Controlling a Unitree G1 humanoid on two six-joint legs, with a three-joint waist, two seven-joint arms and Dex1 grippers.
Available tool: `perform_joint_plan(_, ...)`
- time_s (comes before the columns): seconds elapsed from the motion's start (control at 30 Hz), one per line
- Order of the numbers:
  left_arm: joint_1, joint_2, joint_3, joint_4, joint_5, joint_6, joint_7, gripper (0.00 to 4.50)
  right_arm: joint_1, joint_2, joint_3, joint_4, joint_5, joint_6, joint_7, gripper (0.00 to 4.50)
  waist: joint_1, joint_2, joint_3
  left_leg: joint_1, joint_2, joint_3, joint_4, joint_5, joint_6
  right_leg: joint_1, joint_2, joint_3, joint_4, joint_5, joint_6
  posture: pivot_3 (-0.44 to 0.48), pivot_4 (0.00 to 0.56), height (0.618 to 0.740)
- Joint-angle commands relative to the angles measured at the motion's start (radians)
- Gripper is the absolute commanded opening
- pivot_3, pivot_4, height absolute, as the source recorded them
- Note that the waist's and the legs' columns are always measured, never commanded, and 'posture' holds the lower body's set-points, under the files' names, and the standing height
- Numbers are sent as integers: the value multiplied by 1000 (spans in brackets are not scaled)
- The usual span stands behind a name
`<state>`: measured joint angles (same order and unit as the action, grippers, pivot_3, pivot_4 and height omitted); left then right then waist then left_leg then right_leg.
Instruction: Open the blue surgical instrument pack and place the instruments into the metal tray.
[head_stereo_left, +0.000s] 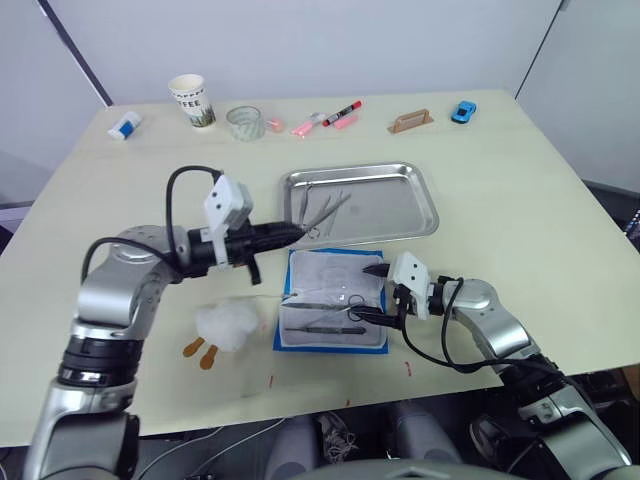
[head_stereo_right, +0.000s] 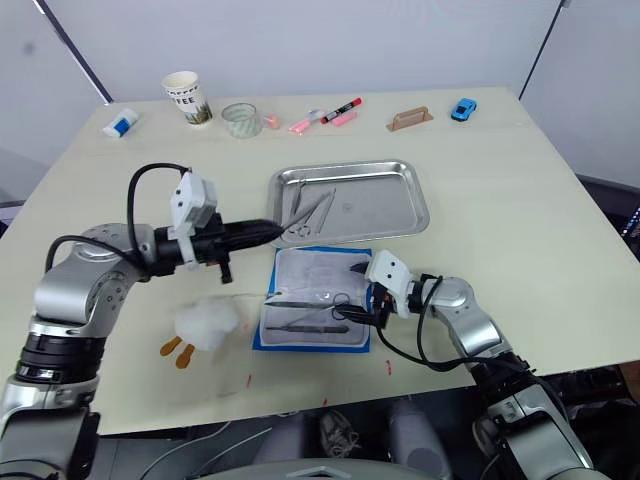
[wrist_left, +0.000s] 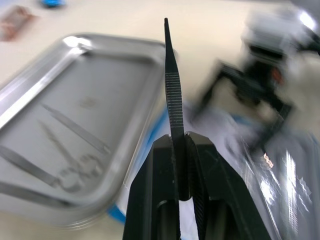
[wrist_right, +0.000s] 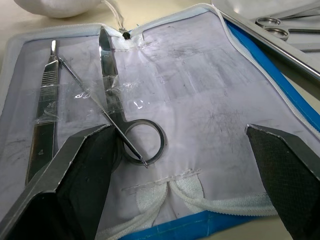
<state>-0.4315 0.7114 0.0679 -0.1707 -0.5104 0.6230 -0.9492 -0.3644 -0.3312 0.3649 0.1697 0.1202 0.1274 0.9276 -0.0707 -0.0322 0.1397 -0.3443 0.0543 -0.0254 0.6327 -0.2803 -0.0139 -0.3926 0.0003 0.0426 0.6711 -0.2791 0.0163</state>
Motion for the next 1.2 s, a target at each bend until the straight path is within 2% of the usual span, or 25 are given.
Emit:
perform_joint_plan(0.03, -62, -103, 2, -65, 40, 94, 239, 57, 57, -23, 92, 158, -123, 58, -26, 4500, 2, 3, 0, 0, 0, 0, 0, 0, 0, 0, 0, 0, 0, 0, 0, 0, 150, 740)
perform_joint_plan(0.13, -119, -202, -15, -85, 80, 227, 428, 57, 54, -21, 93, 162, -122, 57, -27, 4500, 1, -2, -2, 0, 1, 0, 1, 0, 0, 2, -1, -1, 0, 0, 0, 0, 150, 740)
perform_joint_plan(0.2, -166, -294, -48, -63, 131, 288, 560, 57, 51, -18, 93, 168, -122, 55, -27, 4500, 1, 1, -2, 0, 1, 0, 1, 0, 0, 2, 0, 0, 0, 0, 0, 0, 150, 740)
perform_joint_plan(0.27, -205, -426, -39, -27, 141, 352, 686, 57, 49, -14, 94, 174, -122, 52, -29, 4500, 2, 0, -2, 0, 1, 0, 1, 0, 0, 4, 0, 0, 0, 1, -1, 0, 150, 740)
perform_joint_plan(0.33, -217, -483, -37, -8, 160, 387, 742, 57, 49, -11, 95, 175, -122, 52, -32, 4500, 0, 0, -2, 0, 1, -1, 1, 0, 0, 7, -1, -1, -1, 1, -2, 0, 150, 740)
perform_joint_plan(0.57, -261, -601, -32, 74, 240, 434, 910, 57, 53, -13, 92, 175, -122, 50, -34, 4500, -2, 1, -2, 1, 1, -1, -1, 0, -1, 8, 0, 0, -1, 0, 0, 0, 150, 740)
perform_joint_plan(0.67, -279, -638, -44, 116, 273, 440, 956, 57, 52, -13, 92, 175, -122, 50, -34, 4500, -1, 1, -2, 1, 2, 0, -1, 1, -1, 8, -1, -1, -1, 0, 0, 0, 150, 740)
perform_joint_plan(0.9, -323, -679, -71, 287, 334, 381, 980, 57, 51, -8, 94, 177, -122, 50, -35, 4500, -2, 2, -2, 2, 2, 0, -1, 1, -3, 9, -1, -1, -1, 0, 0, 0, 150, 740)
perform_joint_plan(1.03, -350, -672, -80, 361, 377, 352, 992, 57, 53, -8, 91, 175, -122, 51, -41, 4500, -2, 2, -2, 1, 2, 1, -1, 2, -4, 8, -1, -2, -2, 0, 0, 0, 150, 740)
perform_joint_plan(1.2, -365, -683, -73, 415, 370, 354, 961, 57, 60, -9, 88, 169, -122, 54, -48, 4500, -2, 2, -2, 1, 2, 2, -2, 3, -5, 9, -1, -2, -2, 0, 0, 0, 150, 740)
